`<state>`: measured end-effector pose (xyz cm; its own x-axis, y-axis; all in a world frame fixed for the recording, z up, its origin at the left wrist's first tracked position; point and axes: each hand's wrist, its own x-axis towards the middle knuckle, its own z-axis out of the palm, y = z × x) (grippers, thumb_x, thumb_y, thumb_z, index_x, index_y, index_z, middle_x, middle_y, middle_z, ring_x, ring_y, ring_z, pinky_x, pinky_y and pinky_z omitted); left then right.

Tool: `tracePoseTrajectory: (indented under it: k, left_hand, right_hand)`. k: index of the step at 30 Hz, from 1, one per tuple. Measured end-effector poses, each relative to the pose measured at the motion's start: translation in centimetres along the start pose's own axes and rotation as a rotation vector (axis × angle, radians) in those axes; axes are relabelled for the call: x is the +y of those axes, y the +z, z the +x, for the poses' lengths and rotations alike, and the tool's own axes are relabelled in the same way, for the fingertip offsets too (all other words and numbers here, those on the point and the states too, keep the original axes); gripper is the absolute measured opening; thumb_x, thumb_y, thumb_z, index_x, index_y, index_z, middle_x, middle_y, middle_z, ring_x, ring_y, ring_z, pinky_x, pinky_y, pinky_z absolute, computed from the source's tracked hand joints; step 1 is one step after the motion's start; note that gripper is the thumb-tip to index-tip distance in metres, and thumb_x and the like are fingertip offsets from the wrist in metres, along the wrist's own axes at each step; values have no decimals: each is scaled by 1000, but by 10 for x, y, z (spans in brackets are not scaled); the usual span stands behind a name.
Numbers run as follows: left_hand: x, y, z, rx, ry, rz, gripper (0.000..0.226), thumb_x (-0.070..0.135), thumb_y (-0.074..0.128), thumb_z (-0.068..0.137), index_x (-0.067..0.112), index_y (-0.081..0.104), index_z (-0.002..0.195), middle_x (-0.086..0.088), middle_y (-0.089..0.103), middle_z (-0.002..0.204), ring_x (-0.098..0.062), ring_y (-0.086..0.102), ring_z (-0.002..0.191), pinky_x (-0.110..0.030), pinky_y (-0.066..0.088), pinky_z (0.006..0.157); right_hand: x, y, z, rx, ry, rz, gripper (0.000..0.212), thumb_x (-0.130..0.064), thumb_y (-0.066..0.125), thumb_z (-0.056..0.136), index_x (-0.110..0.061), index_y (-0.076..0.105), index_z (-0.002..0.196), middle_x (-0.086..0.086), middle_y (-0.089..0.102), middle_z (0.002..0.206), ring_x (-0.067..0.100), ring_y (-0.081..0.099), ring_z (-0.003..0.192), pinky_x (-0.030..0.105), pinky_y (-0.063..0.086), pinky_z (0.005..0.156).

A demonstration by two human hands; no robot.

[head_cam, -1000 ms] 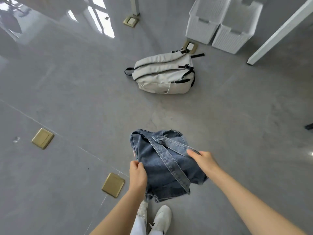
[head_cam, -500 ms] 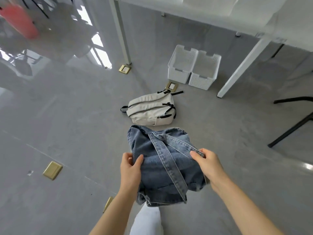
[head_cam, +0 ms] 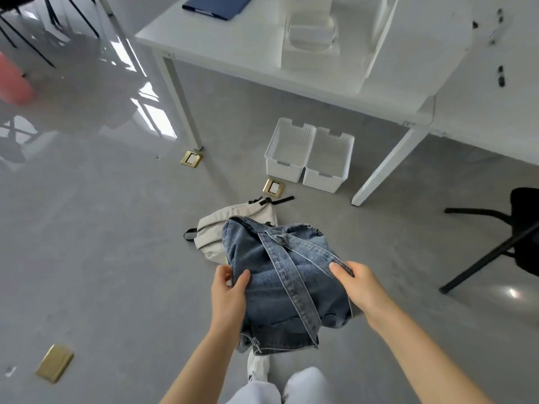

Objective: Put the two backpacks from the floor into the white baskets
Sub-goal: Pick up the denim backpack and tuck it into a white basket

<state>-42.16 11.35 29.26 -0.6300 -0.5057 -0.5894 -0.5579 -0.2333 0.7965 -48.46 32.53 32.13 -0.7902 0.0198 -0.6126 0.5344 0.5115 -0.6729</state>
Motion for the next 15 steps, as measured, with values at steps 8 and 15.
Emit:
tracePoseTrajectory:
  k: [8, 15]
  left_hand:
    - [58, 104, 69, 50, -54, -76, 19, 13, 60, 92, -2, 50, 98, -19, 66, 93, -24, 63, 78, -35, 56, 64]
    - [96, 186, 135, 211, -226, -342, 17, 13, 64, 89, 4, 52, 99, -13, 64, 92, -25, 63, 79, -35, 53, 65]
  right_hand:
    - [-51, -70, 126, -42, 34, -31, 29, -31, 56, 93, -9, 55, 75, 11, 61, 78, 22, 53, 75, 33, 39, 68]
    - [-109, -108, 240, -137, 80, -90, 22, -28, 53, 95, -8, 56, 101, 15, 65, 106, 30, 61, 100, 37, 46, 83]
